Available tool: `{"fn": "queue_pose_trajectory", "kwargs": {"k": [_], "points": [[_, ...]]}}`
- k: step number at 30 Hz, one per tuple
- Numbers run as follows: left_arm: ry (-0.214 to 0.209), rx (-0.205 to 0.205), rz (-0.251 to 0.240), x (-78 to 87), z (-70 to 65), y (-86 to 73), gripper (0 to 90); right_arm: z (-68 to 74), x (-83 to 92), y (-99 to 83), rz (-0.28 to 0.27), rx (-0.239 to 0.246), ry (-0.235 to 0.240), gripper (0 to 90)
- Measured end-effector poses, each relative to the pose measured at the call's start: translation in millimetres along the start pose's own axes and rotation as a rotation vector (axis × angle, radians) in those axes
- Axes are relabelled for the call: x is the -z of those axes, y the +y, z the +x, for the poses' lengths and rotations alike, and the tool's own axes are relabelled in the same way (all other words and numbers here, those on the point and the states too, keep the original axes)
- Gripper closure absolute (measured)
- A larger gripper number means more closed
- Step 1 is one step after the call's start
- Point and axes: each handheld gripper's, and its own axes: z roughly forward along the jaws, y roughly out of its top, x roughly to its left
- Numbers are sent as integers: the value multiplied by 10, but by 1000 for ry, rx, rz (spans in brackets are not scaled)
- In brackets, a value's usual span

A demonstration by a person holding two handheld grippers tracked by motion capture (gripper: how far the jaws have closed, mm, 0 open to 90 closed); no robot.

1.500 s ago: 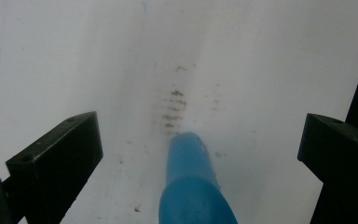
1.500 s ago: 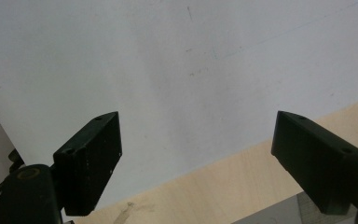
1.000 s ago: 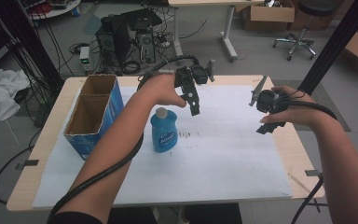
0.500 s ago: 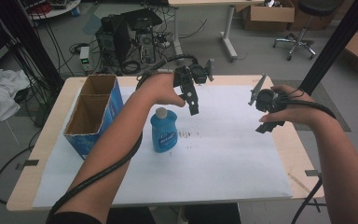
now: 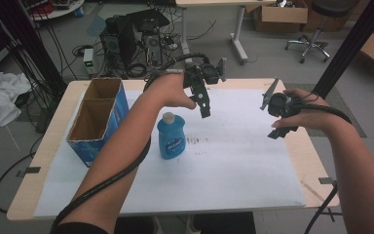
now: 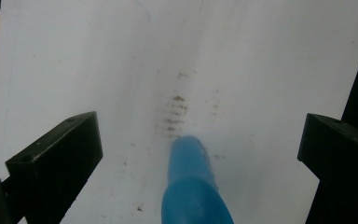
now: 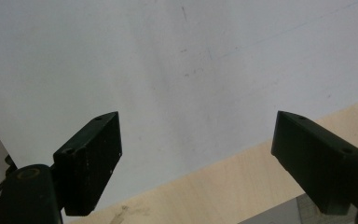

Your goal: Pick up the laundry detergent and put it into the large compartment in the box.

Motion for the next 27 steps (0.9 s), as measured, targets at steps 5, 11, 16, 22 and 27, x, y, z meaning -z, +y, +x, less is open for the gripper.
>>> {"fn": "queue_pose_trajectory", "kwargs": {"k": [5,11,16,22,27], "points": [[17,21,3,100,-34,-90,1,8,-10,27,-2,18,2,162],[35,56,-2,210,-56,-242,1,19,-32,83,2,32,4,162],[43,78,-7,286,-75,-374,1,32,-36,126,-1,38,3,162],[45,106,-8,328,-84,-547,1,59,-31,196,-1,48,-2,162],[42,130,4,309,-87,-655,1,88,-46,235,-1,53,-1,162]]}}
